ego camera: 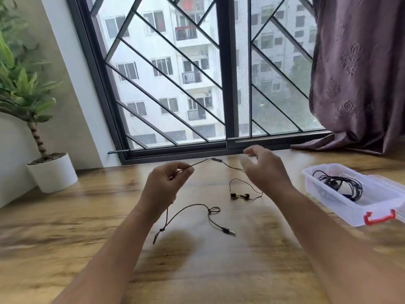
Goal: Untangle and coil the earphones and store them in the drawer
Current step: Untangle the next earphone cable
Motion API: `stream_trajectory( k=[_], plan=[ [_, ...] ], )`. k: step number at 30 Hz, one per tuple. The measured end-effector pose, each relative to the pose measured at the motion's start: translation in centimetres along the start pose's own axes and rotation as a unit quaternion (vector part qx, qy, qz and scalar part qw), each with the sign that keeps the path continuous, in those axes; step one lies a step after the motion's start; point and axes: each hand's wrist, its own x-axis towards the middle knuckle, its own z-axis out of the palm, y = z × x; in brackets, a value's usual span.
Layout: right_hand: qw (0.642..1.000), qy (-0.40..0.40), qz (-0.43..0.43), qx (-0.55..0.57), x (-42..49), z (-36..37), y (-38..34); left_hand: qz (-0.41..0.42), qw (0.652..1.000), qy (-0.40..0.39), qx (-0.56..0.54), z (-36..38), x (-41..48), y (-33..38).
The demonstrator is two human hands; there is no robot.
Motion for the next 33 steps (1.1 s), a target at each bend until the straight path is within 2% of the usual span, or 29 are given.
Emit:
stream_trajectory(
  k=[3,6,8,11,15,17,20,25,29,31,33],
  plan=[
    [0.977,-0.067,-0.196,0.056,-1.5,0.5,-1.9,0.039,0.998,-0.042,0.031,0.9,-0.6,0.6],
    [0.954,-0.139,-0.263,0.040,-2.4,1.5,-2.8,0.042,0.996,-0.071,0.025,1.6,-1.0,0.9],
    [0.953,-0.150,-0.259,0.043,-2.2,1.6,-2.7,0.020,0.997,-0.078,0.021,1.7,-1.0,0.9],
    [0.964,-0.104,-0.234,0.065,-1.6,1.2,-2.2,-0.021,0.994,-0.104,0.014,1.6,-1.0,0.8],
    [0.985,0.016,-0.070,0.158,-0.5,0.7,-0.9,-0.107,0.976,-0.189,-0.016,1.3,-1.1,0.5],
    [0.988,0.026,-0.007,0.151,-0.2,0.9,-0.3,-0.145,0.965,-0.211,-0.049,1.1,-1.1,0.3],
    [0.991,0.005,0.056,0.123,-0.1,1.0,0.2,-0.159,0.959,-0.195,-0.130,1.0,-1.1,0.3],
    [0.992,-0.038,0.102,0.056,-0.3,0.4,0.5,-0.147,0.952,-0.109,-0.247,0.8,-0.7,0.8],
    [0.993,-0.063,0.085,-0.056,-0.5,0.7,0.0,-0.155,0.930,-0.080,-0.323,0.6,-0.5,1.0],
    [0.997,0.001,-0.011,-0.073,-0.8,0.8,-0.6,-0.156,0.927,-0.075,-0.332,0.6,-0.5,1.0],
    [0.987,0.045,-0.154,0.017,-1.3,0.7,-1.4,-0.149,0.928,-0.081,-0.331,0.6,-0.5,1.1]
  ],
)
